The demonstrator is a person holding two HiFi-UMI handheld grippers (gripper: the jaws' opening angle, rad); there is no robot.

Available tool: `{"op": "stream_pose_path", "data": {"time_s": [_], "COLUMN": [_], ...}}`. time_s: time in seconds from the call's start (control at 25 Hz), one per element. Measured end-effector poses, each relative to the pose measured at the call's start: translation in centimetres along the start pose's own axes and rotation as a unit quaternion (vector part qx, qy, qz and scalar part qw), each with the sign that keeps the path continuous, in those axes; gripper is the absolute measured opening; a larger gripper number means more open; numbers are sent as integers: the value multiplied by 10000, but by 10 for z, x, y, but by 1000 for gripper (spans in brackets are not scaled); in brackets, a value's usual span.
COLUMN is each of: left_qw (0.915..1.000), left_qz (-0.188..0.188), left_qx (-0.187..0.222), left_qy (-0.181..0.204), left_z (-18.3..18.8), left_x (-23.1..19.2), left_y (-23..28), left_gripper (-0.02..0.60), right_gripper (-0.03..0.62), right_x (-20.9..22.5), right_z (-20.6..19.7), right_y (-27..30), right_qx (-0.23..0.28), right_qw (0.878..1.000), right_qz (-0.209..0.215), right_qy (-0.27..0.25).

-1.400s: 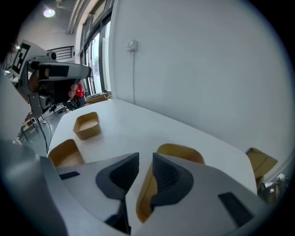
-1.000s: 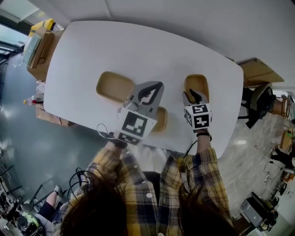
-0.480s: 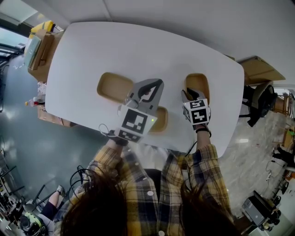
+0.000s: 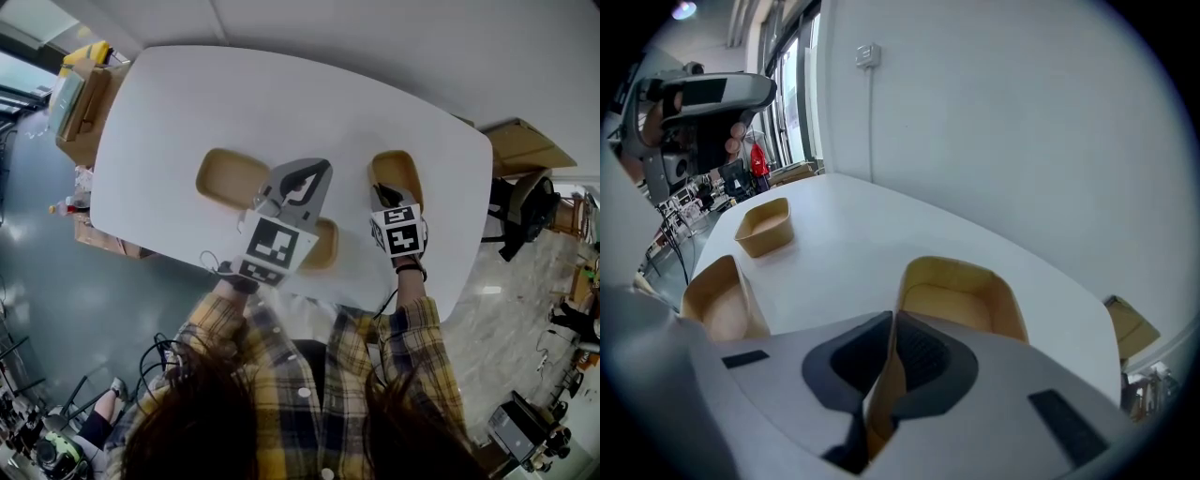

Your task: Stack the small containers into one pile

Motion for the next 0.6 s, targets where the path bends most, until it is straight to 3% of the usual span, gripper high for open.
{"op": "stream_pose_path", "data": {"time_s": [0.6], "left_qw": [9995], "left_qz": [191], "left_qx": [225], "left_qy": [-131], "left_z": [11], "left_x": [1], "left_y": [-18], "left_gripper": [17], "right_gripper": [21], "right_x": [-5], "right_z": [16], "right_y": [-49], "right_qx": [537], "right_qw": [9981], "right_qz": [-85], "right_qy": [-305]}}
Point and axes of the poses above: the fingertips, and each gripper's own axes: y forward along the fingers, x to its right, z out of its top, the point moved 4 cm from there along -y, backward along the fingers, and after that the axes turned 15 degrees about -x, right-handed, at the moved point
